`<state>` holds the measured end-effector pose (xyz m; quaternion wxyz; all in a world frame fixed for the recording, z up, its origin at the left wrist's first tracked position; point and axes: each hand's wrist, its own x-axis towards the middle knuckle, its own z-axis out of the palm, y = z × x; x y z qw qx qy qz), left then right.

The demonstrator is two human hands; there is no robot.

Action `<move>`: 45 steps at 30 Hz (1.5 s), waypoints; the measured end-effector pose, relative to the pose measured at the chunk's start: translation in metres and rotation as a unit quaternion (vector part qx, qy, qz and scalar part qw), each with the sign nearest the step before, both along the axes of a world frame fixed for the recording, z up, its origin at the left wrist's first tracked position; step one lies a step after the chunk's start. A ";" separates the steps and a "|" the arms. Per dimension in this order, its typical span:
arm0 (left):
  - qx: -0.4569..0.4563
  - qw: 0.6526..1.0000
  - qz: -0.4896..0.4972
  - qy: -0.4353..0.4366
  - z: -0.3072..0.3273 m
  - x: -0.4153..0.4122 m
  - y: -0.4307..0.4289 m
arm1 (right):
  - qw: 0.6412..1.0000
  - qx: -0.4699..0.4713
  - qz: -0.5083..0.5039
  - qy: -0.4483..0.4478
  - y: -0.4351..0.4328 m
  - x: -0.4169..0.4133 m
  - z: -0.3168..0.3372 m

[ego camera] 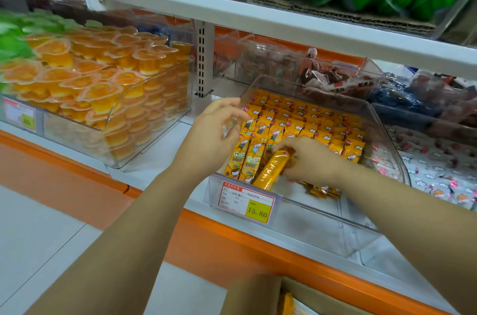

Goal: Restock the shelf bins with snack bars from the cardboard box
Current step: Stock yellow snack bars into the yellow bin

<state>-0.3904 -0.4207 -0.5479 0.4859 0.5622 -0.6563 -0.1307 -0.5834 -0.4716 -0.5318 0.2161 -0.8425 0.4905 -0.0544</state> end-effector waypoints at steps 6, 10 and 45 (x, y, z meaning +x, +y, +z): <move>-0.012 1.000 -0.001 -0.002 -0.001 0.000 0.000 | 0.962 0.184 -0.096 -0.179 0.000 0.020 -0.007; -0.010 1.000 -0.001 0.003 -0.002 0.000 0.000 | 0.949 0.215 -0.132 -0.189 0.000 0.028 -0.015; -0.001 1.000 0.003 0.009 -0.005 0.004 -0.002 | 0.970 -0.082 -0.069 -0.217 -0.008 0.056 -0.025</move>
